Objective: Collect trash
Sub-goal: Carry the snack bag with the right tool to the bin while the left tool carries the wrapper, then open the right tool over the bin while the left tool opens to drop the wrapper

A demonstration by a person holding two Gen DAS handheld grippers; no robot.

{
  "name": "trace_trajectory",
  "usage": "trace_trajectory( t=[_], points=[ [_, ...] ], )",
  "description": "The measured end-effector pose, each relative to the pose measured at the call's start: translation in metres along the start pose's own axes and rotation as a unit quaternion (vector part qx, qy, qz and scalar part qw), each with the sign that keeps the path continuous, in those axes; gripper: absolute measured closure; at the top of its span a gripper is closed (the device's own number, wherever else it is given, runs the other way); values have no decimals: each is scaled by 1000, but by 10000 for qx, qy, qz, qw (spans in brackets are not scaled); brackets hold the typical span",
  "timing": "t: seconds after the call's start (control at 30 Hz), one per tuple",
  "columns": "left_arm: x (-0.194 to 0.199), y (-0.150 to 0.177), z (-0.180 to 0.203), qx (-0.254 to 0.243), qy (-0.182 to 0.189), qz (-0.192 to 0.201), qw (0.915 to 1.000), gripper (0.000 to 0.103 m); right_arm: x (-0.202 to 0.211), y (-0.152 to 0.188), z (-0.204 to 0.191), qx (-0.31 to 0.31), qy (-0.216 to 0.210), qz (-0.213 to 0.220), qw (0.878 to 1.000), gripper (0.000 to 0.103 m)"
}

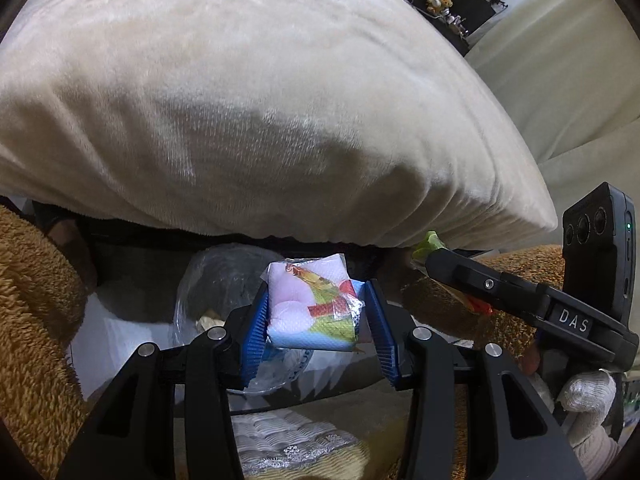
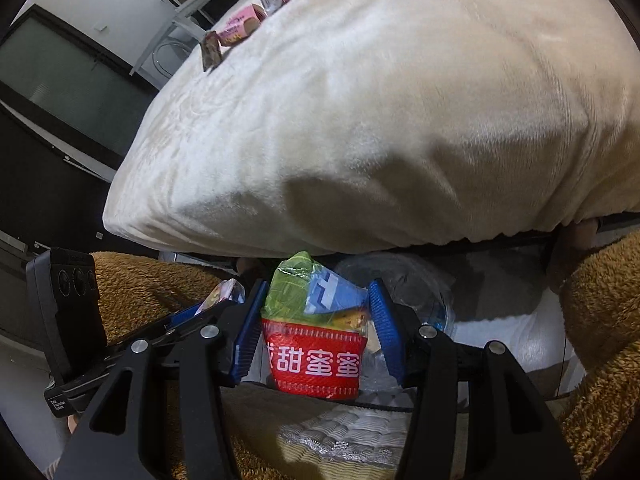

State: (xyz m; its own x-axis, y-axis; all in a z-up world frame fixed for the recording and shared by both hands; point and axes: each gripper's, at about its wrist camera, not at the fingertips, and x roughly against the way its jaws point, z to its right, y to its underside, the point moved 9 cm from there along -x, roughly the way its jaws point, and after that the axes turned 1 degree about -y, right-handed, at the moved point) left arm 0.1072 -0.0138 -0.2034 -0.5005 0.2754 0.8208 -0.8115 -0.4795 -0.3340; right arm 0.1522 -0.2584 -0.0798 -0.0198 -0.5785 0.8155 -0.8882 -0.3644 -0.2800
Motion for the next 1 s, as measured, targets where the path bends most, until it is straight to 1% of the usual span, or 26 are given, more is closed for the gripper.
trace_trajectory(
  t=[0.13,0.27,0.4,0.6,0.83,1.0],
  points=[
    [-18,8,-5,147,-78,-375,9992,58,-20,6,9,-295,70,-374,9988,51],
    [-30,15,-12,281,-166,-640,9974,58,-36,11,20,-564,171,-681,9959,51],
    [-42,19,-19,402,-292,-903,9947,58,-48,17,30,-820,277,-967,9915,51],
    [-59,27,-19,459,-399,-1263,9901,58,-66,24,40,-1097,446,-1349,9838,51],
    [-65,32,-24,539,-517,-1477,9862,58,-72,27,46,-1228,555,-1476,9798,50],
    [-65,32,-24,475,-556,-1498,9860,58,-72,29,47,-1255,577,-1478,9793,50]
  ],
)
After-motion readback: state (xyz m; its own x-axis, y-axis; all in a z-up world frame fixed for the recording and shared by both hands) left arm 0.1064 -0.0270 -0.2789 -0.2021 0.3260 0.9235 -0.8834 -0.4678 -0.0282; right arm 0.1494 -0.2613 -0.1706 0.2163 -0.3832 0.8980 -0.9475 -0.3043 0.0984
